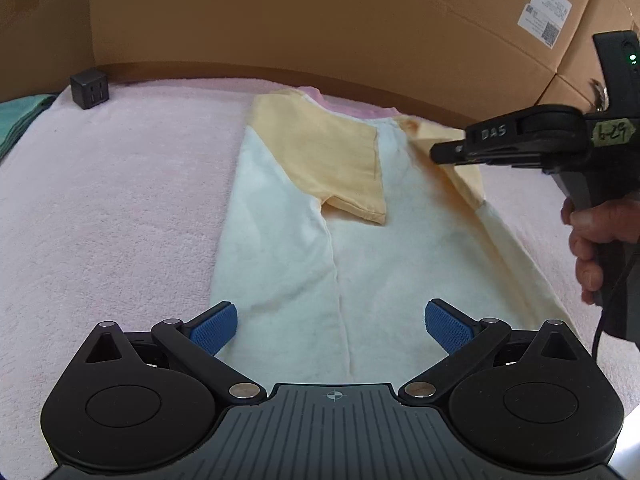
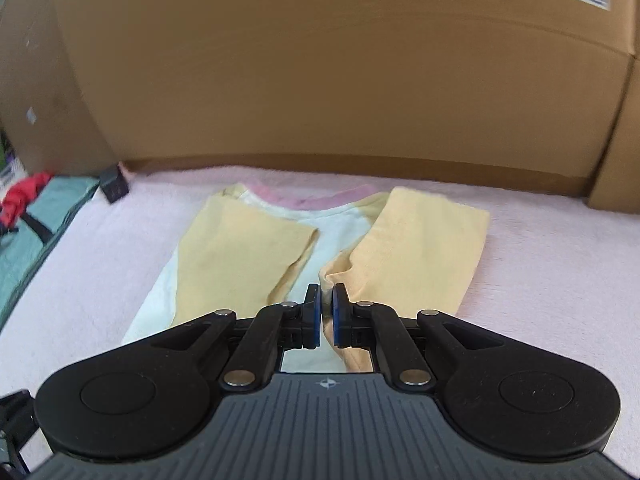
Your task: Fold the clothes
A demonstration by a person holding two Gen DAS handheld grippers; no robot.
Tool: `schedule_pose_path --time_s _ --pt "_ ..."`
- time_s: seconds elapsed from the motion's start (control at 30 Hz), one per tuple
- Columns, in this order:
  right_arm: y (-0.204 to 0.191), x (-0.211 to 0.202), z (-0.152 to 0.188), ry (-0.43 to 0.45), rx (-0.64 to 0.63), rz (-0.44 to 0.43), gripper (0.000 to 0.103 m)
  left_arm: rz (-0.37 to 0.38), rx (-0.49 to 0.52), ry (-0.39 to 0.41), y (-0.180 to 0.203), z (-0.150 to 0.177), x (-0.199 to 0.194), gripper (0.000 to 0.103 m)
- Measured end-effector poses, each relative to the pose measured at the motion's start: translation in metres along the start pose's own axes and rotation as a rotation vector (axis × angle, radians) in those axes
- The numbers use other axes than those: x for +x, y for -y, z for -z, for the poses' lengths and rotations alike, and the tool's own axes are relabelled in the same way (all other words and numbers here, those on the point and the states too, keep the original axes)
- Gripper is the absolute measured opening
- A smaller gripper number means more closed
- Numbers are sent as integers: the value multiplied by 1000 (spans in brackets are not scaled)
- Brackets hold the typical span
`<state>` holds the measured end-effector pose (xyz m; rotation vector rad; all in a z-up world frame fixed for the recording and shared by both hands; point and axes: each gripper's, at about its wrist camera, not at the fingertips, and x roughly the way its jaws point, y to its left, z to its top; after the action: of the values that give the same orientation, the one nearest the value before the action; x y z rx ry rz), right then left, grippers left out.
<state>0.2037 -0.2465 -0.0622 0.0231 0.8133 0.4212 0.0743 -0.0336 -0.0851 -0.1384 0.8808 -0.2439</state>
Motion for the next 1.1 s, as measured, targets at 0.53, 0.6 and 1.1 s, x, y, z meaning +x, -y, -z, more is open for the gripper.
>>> schedule_pose_path --time_s 0.53,0.6,1.1 --pt "33 -99 60 75 144 -168 62 21 56 -3 6 -5 5 103" --pt "50 -127 87 84 189 -155 62 32 56 -14 11 -4 5 103" --pt "81 -158 205 62 368 -176 38 158 226 -122 86 -9 20 103"
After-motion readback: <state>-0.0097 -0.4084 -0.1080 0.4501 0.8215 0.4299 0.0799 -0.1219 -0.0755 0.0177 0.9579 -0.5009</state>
